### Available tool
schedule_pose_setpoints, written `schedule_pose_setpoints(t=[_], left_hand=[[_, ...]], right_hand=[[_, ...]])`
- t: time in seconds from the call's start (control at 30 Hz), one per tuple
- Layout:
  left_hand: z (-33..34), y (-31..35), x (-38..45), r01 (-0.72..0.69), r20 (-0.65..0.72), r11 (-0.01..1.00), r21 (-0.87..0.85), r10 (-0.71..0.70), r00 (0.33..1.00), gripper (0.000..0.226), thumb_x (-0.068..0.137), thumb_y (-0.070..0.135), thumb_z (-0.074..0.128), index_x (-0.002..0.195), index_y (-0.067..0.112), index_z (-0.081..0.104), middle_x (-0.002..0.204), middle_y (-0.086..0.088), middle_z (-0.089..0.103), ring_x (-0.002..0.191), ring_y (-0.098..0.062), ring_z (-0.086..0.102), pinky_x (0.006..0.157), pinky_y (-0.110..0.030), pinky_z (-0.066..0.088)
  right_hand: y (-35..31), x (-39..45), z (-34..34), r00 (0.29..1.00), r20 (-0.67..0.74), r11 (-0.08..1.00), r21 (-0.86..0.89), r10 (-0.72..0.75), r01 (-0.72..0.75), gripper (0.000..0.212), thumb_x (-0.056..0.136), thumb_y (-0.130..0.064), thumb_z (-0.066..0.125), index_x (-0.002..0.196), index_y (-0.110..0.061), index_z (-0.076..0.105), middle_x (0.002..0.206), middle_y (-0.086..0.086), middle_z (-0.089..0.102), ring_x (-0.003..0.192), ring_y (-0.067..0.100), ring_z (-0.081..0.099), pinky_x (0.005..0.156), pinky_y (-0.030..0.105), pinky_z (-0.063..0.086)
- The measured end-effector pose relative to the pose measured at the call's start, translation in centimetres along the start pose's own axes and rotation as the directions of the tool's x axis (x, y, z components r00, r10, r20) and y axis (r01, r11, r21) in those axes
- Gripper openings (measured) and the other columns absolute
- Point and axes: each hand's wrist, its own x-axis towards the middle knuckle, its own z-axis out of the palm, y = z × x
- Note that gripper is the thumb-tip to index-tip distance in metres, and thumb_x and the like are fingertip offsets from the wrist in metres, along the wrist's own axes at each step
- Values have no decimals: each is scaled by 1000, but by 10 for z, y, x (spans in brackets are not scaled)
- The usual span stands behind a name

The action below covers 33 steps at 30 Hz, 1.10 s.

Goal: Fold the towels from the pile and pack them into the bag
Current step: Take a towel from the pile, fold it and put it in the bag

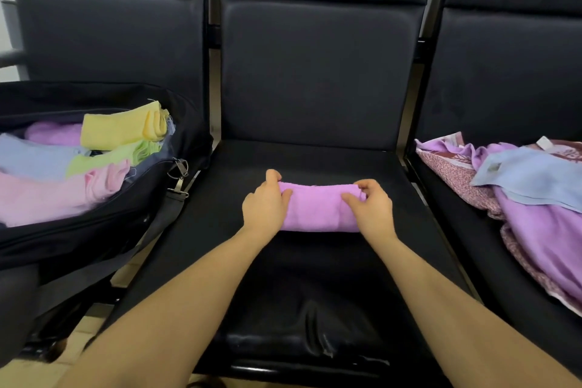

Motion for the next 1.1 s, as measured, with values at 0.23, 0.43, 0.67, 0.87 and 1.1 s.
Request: schedule_pose_setpoints(t=[0.23,0.43,0.67,0.87,1.1], left_hand=[[44,-9,12,183,-89,950,254,-165,982,34,99,34,44,124,10,44,120,-10,58,107,-26,56,85,-33,42],[46,-6,7,152,-33,916,370,-150,988,26,100,24,42,120,8,47,119,-12,58,109,-31,55,90,-38,40],[21,-10,-13,130,-79,932,339,-109,991,25,98,13,41,123,9,39,120,-10,51,96,-23,62,87,-35,41],[-34,-26,-21,60,-238,956,287,10,971,19,91,15,60,107,7,55,96,-10,59,69,-28,62,70,-37,40],[-119,-58,-19,50,-365,940,338,82,927,28,100,25,42,120,7,51,112,-14,58,98,-34,58,84,-42,39]], right_hand=[[27,5,16,996,-88,805,-591,-12,-43,56,90,-56,53,125,-12,54,128,9,48,119,29,42,100,40,25],[22,4,19,996,32,757,-652,89,-47,57,87,-59,53,121,-14,60,131,10,40,120,30,37,104,39,24],[3,-18,23,993,111,898,-439,38,15,33,93,-46,54,101,-14,50,100,3,60,89,21,54,87,33,25],[-42,-48,18,994,84,988,-133,-67,77,24,90,-37,61,95,-18,47,73,-15,49,73,10,46,86,28,19],[-113,-79,44,979,92,983,35,-183,181,24,88,-38,61,93,-18,50,74,-12,54,71,2,48,87,28,23]])
